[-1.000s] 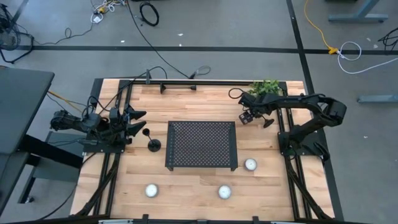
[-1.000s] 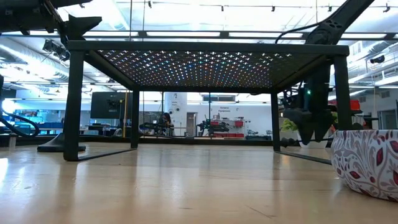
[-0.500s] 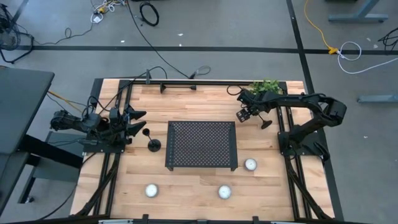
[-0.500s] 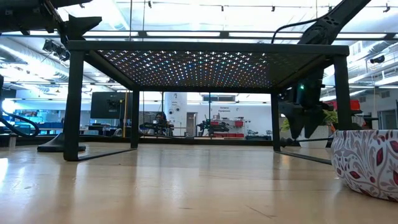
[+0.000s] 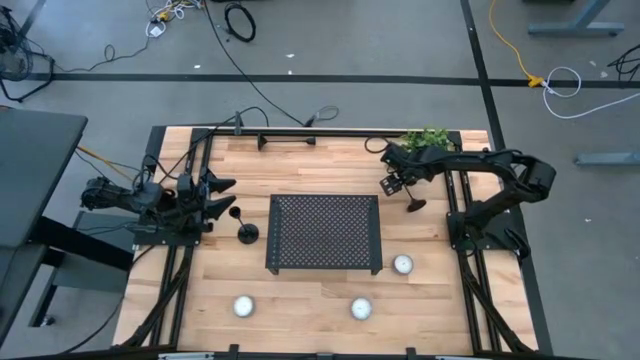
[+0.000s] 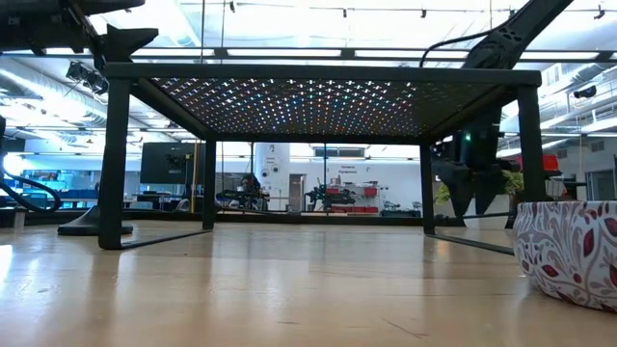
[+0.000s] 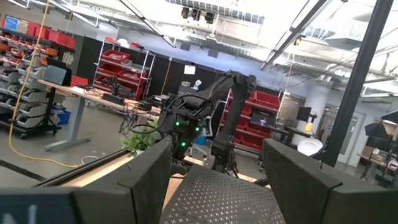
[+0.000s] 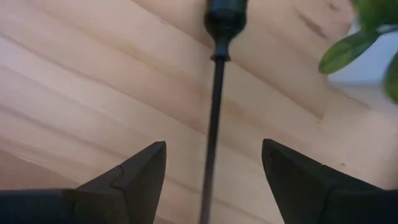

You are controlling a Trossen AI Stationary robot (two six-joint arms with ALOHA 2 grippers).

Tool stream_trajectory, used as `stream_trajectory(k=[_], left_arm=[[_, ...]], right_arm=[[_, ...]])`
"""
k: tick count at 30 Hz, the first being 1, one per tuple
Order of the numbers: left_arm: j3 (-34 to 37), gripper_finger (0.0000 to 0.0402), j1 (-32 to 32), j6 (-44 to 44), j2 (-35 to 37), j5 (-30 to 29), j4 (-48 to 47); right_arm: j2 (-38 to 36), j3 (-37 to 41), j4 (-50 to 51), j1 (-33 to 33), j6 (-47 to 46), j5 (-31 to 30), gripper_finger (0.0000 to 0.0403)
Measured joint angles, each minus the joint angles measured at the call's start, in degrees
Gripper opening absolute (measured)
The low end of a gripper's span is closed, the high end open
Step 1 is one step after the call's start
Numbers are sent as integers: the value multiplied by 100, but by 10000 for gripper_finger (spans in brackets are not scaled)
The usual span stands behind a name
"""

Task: Pick & Place candle stick holders
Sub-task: Put the middle right black candle holder on the shelf

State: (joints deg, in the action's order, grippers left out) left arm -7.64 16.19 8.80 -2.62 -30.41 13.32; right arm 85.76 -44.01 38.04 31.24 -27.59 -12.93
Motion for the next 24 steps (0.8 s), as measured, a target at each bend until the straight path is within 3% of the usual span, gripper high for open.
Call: stream_trajectory(k=[9,24], left_arm=[[0,252,1,0,-1,0,-56],[0,252,0,0,1,0,-88]], right_arm=[[623,-31,-306,-13,70,139,263],[638,-17,-481,-11,109,125,263]])
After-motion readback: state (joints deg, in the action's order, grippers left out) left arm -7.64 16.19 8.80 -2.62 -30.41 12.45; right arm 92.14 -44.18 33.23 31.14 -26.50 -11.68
